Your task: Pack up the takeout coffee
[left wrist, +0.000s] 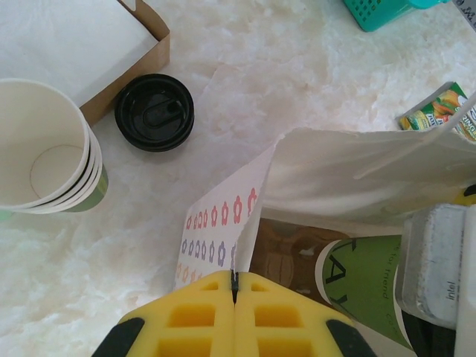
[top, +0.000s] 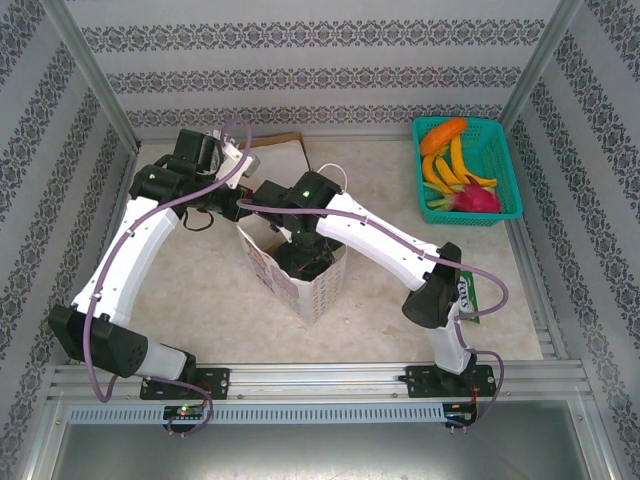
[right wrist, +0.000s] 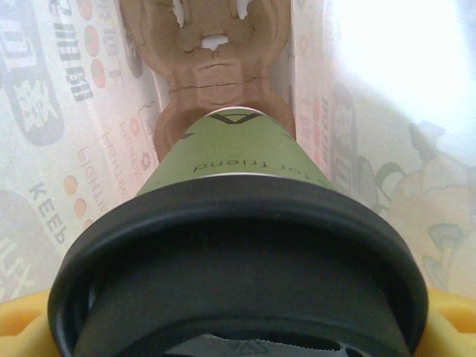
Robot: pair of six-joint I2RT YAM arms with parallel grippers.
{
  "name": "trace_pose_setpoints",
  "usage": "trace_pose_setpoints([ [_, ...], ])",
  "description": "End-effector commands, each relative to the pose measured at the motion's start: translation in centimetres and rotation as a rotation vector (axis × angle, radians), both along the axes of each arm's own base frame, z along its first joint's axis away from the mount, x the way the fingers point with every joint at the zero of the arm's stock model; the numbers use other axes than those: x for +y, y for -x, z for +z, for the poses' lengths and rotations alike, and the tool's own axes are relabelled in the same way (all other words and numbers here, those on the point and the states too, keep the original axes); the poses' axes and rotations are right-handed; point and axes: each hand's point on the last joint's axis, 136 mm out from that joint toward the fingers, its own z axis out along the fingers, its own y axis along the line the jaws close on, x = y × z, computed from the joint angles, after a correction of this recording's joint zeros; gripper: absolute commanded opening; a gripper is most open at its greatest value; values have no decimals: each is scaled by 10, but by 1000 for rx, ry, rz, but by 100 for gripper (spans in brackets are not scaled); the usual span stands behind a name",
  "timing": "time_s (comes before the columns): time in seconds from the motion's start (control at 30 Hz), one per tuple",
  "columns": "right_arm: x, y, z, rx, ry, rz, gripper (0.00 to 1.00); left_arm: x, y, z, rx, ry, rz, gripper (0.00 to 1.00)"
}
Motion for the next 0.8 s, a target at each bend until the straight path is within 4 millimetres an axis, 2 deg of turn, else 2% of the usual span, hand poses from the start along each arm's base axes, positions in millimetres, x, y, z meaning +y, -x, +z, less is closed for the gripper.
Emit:
trace_pose_setpoints([
  [0.0,-43,26,-5,125,195,9,71,1,8,8,-19,5,6,0],
  [0.43,-29,33,-12,143,192,37,70,5,5,33,-101,45,81,0],
  [0.77,-26,30,-17,144,203,39,70,6,8,27,-85,51,87,0],
])
